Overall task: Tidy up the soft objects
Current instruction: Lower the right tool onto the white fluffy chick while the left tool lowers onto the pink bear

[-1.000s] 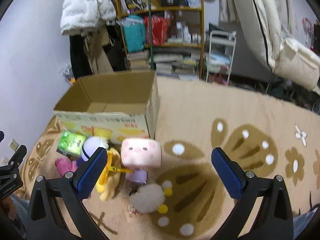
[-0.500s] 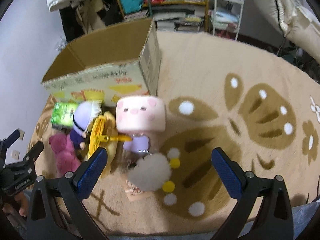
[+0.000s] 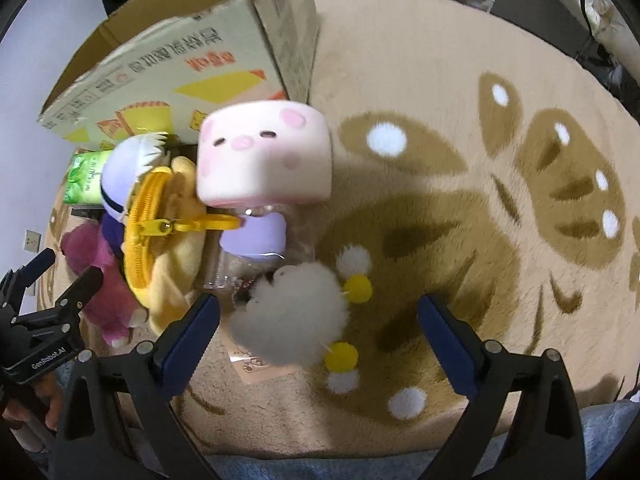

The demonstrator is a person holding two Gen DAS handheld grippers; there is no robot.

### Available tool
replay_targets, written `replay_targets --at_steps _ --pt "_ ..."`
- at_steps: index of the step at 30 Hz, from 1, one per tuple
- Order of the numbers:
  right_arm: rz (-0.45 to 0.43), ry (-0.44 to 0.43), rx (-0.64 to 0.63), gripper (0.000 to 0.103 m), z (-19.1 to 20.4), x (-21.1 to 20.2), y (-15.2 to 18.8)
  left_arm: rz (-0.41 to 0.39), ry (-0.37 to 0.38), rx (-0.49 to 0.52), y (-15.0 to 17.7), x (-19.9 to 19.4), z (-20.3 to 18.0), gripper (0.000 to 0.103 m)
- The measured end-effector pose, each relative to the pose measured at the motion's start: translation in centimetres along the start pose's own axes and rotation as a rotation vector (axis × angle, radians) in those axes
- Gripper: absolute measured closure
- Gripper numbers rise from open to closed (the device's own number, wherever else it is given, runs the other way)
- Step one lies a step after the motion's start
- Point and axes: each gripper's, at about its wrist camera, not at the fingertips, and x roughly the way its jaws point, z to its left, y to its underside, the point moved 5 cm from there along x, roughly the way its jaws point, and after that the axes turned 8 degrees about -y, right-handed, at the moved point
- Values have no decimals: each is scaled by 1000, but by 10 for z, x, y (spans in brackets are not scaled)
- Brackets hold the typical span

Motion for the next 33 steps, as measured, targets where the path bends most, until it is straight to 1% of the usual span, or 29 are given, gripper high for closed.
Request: replay_targets --at_steps 3,9,12,14,18,20,22,23,26,27,29,31,33 --pt "29 -3 -11 0 1 9 1 15 13 5 -1 6 -4 0" --pt "126 12 -43 0 12 45 3 59 32 2 0 21 -11 0" --pt "134 22 -55 1 15 55 1 71 40 -7 1 25 -12 0" --pt "127 14 -55 9 16 58 1 76 49 -13 0 26 -10 0" --pt "121 -7 -46 12 13 53 0 92 56 -17 2 29 -9 0" --pt "121 -5 -47 19 12 50 -1 95 57 -25 -1 36 -4 0" --pt "121 -4 -49 22 14 45 0 102 59 -34 -1 40 -5 1" --pt "121 -3 -49 25 14 45 0 107 63 -35 -2 45 -1 1" --pt "112 -5 -56 31 14 41 2 116 78 -39 -1 48 -1 4" --pt "111 -7 -57 32 13 33 3 116 83 -40 -2 48 -1 6" --pt "111 -10 -53 32 14 31 4 115 86 -36 -2 49 0 9" --pt "112 -16 -48 32 14 27 4 108 83 -19 -2 49 -2 15" --pt "110 -18 -52 37 13 25 5 101 85 -5 1 46 -8 20"
